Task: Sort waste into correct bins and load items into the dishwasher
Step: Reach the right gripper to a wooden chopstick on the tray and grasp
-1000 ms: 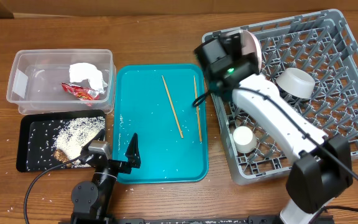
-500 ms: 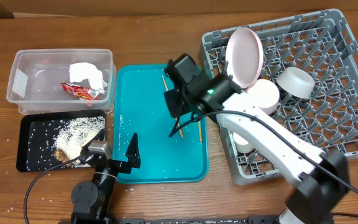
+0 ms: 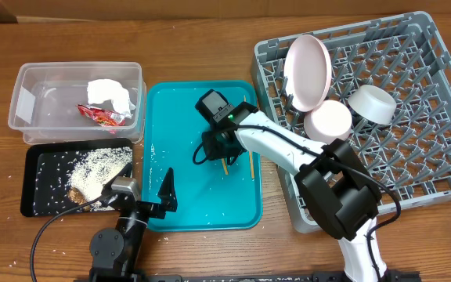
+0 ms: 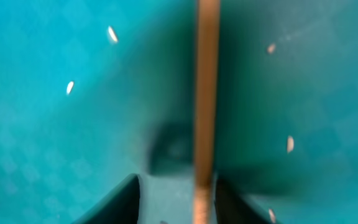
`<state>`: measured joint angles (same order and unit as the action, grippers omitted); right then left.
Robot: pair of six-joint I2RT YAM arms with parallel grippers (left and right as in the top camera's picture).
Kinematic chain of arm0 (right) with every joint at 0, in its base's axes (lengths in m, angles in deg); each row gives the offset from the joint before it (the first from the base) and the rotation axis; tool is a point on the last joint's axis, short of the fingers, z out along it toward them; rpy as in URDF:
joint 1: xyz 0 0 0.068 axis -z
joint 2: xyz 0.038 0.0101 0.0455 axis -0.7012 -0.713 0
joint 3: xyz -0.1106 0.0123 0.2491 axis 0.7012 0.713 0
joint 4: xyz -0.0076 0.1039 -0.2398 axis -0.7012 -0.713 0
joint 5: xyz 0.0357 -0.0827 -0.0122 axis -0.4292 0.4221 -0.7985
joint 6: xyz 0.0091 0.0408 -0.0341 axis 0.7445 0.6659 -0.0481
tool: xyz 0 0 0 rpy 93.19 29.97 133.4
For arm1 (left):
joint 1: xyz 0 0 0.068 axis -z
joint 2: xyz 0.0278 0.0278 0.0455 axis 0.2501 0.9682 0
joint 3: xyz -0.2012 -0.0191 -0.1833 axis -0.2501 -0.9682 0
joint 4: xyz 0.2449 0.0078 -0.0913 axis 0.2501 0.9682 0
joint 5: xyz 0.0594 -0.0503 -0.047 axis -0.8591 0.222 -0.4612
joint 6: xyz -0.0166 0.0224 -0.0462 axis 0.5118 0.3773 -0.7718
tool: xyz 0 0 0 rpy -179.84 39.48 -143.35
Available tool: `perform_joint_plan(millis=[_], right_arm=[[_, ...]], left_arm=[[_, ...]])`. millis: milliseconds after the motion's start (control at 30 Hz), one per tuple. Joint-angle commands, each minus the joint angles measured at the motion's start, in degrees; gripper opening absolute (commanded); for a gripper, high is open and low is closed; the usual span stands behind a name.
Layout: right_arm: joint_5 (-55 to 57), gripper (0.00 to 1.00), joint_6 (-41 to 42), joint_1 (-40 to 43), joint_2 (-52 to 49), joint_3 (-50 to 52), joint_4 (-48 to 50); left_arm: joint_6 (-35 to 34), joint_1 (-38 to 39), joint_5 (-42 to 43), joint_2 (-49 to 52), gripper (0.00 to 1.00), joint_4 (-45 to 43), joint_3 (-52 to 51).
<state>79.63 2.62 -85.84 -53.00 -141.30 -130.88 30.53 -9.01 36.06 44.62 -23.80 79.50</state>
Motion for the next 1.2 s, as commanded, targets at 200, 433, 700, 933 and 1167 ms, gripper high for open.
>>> perform_joint_plan(millis=[200,433,700,933,1167], right_arm=[[1.70,0.04,4.52,0.59,0.35,-5.73,-11.17],[9.40,0.04,-2.08,0.66,10.62,-11.17,-14.56],[9.90,0.04,-4.46,1.81,17.92,-10.88,-16.26],[3.52,0.24,12.94,0.72,15.15,-6.43,-8.83],[3.54,0.24,14.82,-0.13,10.36,-6.36,-0.92]], left_arm=[[-0.13,-0.28,0.42,-0.39,1.00,0.02,-0.28],[-0.13,-0.28,0.42,-0.39,1.00,0.02,-0.28],[-0.13,-0.28,0.42,-0.39,1.00,0.00,-0.28],[-0.13,-0.28,0.42,-0.39,1.00,0.00,-0.28],[-0.13,-0.28,0.42,-0.39,1.00,0.00,-0.28]])
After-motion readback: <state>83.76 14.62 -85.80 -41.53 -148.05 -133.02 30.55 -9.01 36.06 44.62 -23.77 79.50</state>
